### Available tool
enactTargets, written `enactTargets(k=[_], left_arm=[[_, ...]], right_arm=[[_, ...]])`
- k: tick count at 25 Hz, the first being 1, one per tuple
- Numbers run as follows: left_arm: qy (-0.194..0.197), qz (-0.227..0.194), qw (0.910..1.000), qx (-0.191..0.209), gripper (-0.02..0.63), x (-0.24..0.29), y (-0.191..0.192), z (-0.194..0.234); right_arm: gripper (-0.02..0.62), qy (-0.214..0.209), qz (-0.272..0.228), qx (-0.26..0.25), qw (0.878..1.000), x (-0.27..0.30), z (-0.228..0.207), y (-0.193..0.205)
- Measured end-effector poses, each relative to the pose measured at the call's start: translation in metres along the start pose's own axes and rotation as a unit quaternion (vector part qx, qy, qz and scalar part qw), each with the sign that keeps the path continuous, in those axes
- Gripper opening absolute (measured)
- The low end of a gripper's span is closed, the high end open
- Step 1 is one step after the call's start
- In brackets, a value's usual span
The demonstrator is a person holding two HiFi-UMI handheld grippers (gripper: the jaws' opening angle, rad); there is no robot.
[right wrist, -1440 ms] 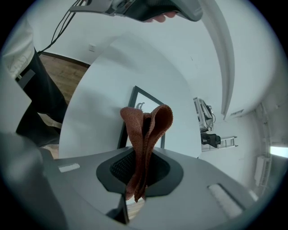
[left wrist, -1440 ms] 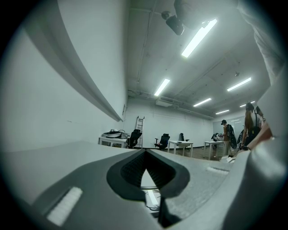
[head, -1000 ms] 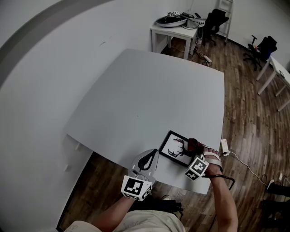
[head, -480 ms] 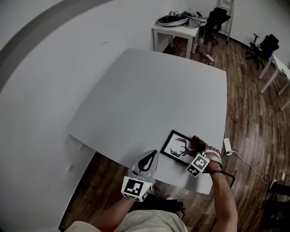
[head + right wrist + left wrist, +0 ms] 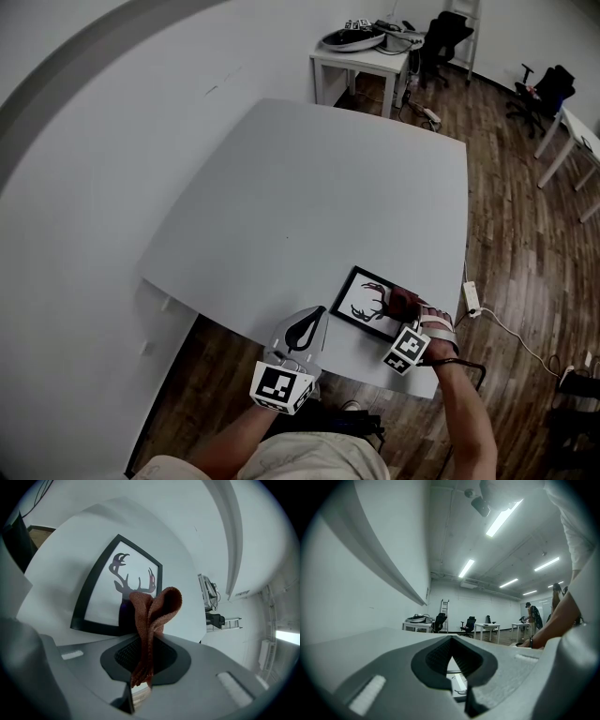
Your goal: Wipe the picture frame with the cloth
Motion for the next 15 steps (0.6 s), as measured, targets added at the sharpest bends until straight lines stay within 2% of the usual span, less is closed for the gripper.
enactTargets(k=[9, 15], left_arm=[[-0.001, 0.000, 1.0000, -0.003, 0.002, 0.003, 0.000, -0.005], [0.006, -0.002, 1.0000, -0.004, 0.002, 0.009, 0.003, -0.010]], right_arm=[[0.060, -0.015, -0.013, -0.043, 0.999, -0.028, 0.032, -0.007], [0.060, -0.035, -0.023, -0.054, 0.998, -0.053, 0.057, -0.010]])
Point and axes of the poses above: the fingertips, and each gripper's own axes: x forward along the fingers, z to its left, y out of its underside, the point moved 4 cm from there along -x, backward along the fingers, and after that the axes turned 3 degrees about -x, right-handed, at the moved point
